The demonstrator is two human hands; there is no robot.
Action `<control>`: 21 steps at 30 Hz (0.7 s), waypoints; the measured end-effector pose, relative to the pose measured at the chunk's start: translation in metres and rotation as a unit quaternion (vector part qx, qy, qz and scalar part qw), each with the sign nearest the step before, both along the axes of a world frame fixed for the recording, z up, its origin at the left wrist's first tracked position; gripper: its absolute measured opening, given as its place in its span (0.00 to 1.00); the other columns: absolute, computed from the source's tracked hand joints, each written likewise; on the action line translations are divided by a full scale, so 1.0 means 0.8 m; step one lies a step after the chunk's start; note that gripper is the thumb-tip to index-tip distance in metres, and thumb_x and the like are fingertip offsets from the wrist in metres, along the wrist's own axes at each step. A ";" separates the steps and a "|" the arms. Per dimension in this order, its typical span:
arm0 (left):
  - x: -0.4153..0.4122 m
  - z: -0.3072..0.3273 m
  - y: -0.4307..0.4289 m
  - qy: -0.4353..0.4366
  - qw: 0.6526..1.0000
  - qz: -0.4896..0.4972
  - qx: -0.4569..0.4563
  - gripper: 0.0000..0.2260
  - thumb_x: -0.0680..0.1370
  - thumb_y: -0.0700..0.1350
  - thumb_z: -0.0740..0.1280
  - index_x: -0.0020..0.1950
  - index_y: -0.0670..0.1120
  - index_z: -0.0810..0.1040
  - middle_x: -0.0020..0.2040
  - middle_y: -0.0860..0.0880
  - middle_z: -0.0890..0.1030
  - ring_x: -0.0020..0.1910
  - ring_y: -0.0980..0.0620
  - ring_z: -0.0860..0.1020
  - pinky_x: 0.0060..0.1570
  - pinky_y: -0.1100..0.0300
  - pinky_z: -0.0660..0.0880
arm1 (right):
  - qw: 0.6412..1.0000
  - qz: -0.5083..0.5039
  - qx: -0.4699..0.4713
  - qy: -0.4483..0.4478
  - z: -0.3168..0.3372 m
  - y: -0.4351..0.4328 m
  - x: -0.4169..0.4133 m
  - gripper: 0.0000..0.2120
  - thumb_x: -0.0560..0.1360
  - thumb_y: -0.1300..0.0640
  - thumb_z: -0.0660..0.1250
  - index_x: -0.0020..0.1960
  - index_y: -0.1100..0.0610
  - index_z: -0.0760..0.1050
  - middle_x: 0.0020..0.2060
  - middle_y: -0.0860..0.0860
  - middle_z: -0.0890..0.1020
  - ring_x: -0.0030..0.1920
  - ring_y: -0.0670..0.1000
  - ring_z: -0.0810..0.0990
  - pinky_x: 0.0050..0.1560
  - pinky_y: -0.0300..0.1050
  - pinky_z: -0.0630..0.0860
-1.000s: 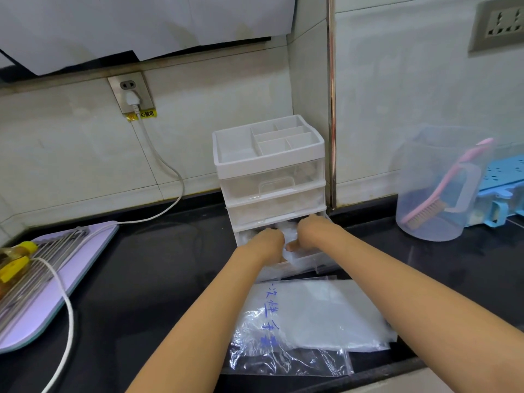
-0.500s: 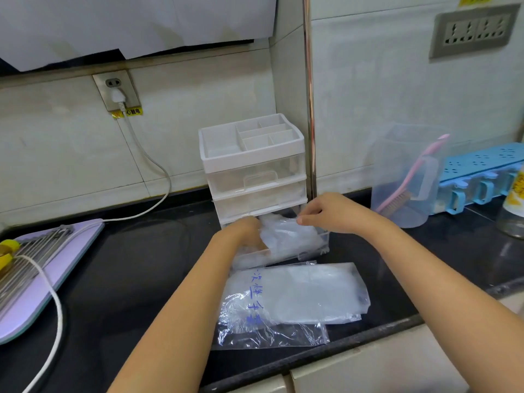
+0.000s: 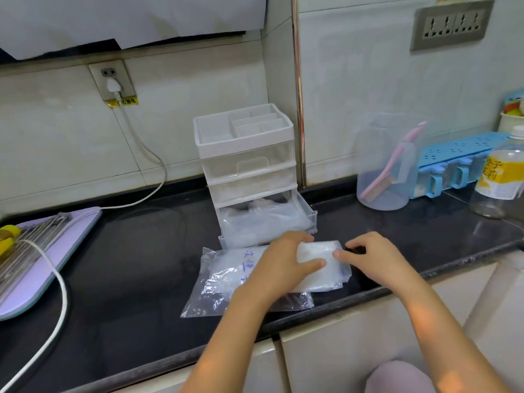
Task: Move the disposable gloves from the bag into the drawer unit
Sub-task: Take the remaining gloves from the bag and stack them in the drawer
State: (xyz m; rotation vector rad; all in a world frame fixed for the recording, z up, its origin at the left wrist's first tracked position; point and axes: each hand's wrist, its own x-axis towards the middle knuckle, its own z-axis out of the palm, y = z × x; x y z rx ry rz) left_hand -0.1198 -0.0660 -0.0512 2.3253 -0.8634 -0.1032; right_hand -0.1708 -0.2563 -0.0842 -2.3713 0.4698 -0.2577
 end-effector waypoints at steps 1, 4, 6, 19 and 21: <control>-0.006 -0.009 -0.004 0.007 1.000 -0.011 0.008 0.25 0.74 0.55 0.70 0.69 0.52 0.70 0.70 0.55 0.70 0.68 0.57 0.67 0.60 0.69 0.61 | 1.000 -0.002 -0.013 -0.012 -0.009 0.006 -0.003 0.18 0.70 0.44 0.72 0.32 0.56 0.73 0.31 0.51 0.73 0.35 0.50 0.73 0.35 0.44 0.68; -0.016 -0.028 -0.015 0.016 0.998 -0.044 0.040 0.31 0.74 0.57 0.69 0.75 0.51 0.63 0.77 0.54 0.60 0.76 0.57 0.55 0.70 0.64 0.54 | 0.998 -0.027 -0.016 -0.052 -0.021 0.027 -0.009 0.06 0.71 0.51 0.72 0.41 0.51 0.76 0.46 0.46 0.73 0.50 0.47 0.71 0.49 0.43 0.70; -0.022 -0.036 -0.018 0.019 0.997 -0.051 0.060 0.33 0.75 0.57 0.68 0.76 0.50 0.60 0.78 0.53 0.56 0.77 0.56 0.51 0.73 0.61 0.50 | 0.995 -0.048 0.022 -0.084 -0.024 0.034 -0.014 0.04 0.74 0.56 0.69 0.41 0.54 0.77 0.48 0.46 0.75 0.50 0.47 0.73 0.47 0.40 0.68; -0.027 -0.062 -0.014 -0.013 0.999 -0.021 0.033 0.29 0.79 0.56 0.63 0.76 0.49 0.60 0.75 0.51 0.63 0.72 0.54 0.61 0.69 0.62 0.57 | 0.968 -0.077 0.176 -0.159 -0.020 0.031 -0.035 0.04 0.77 0.58 0.67 0.44 0.57 0.78 0.35 0.51 0.83 0.41 0.51 0.81 0.41 0.41 0.74; -0.028 -0.062 -0.014 -0.014 0.999 -0.019 0.032 0.29 0.79 0.56 0.63 0.76 0.48 0.59 0.75 0.51 0.63 0.72 0.53 0.61 0.72 0.61 0.56 | 0.966 -0.087 0.179 -0.167 -0.016 0.030 -0.038 0.04 0.77 0.58 0.67 0.44 0.57 0.78 0.35 0.50 0.83 0.41 0.49 0.80 0.40 0.40 0.74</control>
